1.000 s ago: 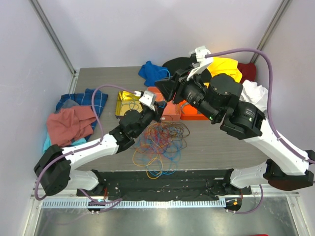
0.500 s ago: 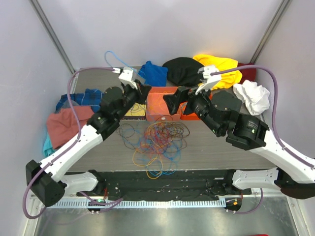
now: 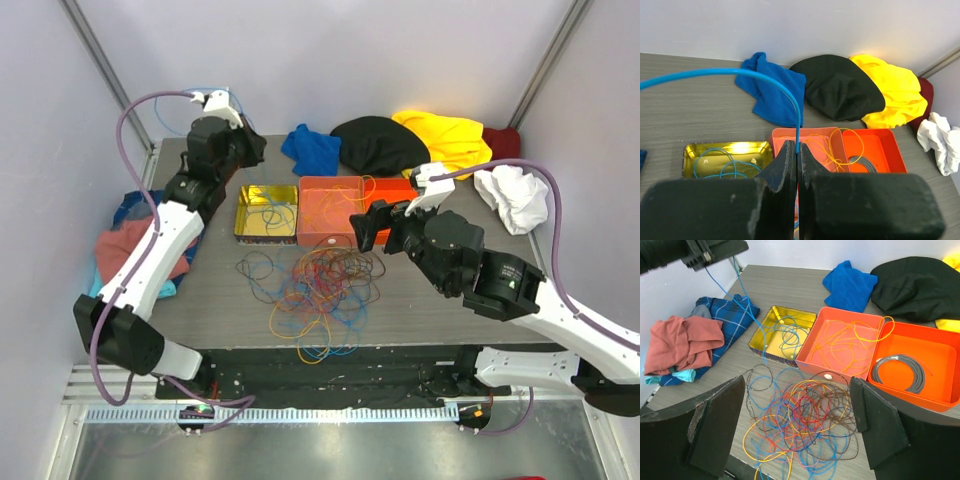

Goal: Untangle the cables

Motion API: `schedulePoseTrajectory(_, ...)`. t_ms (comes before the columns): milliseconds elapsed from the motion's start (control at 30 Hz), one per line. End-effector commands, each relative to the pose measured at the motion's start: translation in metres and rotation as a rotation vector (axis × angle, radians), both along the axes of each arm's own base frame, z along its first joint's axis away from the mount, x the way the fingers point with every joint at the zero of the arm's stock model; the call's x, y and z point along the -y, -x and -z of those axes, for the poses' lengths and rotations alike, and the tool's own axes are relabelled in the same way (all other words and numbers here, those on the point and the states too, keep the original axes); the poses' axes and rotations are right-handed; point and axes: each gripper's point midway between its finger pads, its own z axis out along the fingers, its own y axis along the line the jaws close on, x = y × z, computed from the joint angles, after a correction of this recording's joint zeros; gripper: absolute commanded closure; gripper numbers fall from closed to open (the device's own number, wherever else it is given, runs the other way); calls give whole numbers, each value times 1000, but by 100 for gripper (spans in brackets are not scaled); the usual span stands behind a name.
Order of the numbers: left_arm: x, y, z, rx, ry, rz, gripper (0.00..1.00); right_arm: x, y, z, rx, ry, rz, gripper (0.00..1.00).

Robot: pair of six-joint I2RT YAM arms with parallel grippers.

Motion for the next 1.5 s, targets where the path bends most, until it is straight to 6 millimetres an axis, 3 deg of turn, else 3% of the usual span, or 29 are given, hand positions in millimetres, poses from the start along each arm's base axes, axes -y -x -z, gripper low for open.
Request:
schedulePoseTrajectory(0, -6, -19, -11, 1, -21, -42, 100, 10, -2, -7, 26, -34, 46, 5)
schedulePoseTrajectory(233, -22, -56, -9, -1, -147, -133, 100, 15, -2, 4, 29, 3, 53, 6)
schedulePoseTrajectory(333, -34, -61, -26, 27, -182, -167, 100, 17, -2, 8, 29, 14, 58, 5)
schedulePoseTrajectory(467, -44, -58, -67, 104, -203, -200, 100, 18, -4, 12, 37, 38, 66, 6)
schedulePoseTrajectory(567, -48, -57, -72, 104, -230, -212, 100, 16, -5, 16, 38, 52, 66, 5)
schedulePoseTrajectory(733, -52, -62, -53, 70, -279, -224, 100, 15, -6, 24, 34, 64, 65, 6)
schedulePoseTrajectory(1033, -46, -72, 37, -97, -306, -205, 100, 18, -5, 33, 26, 76, 72, 6)
schedulePoseTrajectory(1133, -44, -65, 54, -131, -287, -196, 100, 20, -5, 37, 22, 81, 76, 5)
schedulePoseTrajectory(1267, -46, -55, 60, -145, -271, -196, 100, 19, -5, 43, 16, 87, 74, 6)
schedulePoseTrajectory(1467, -54, -42, 45, -130, -283, -215, 100, 15, -6, 49, 9, 98, 66, 5)
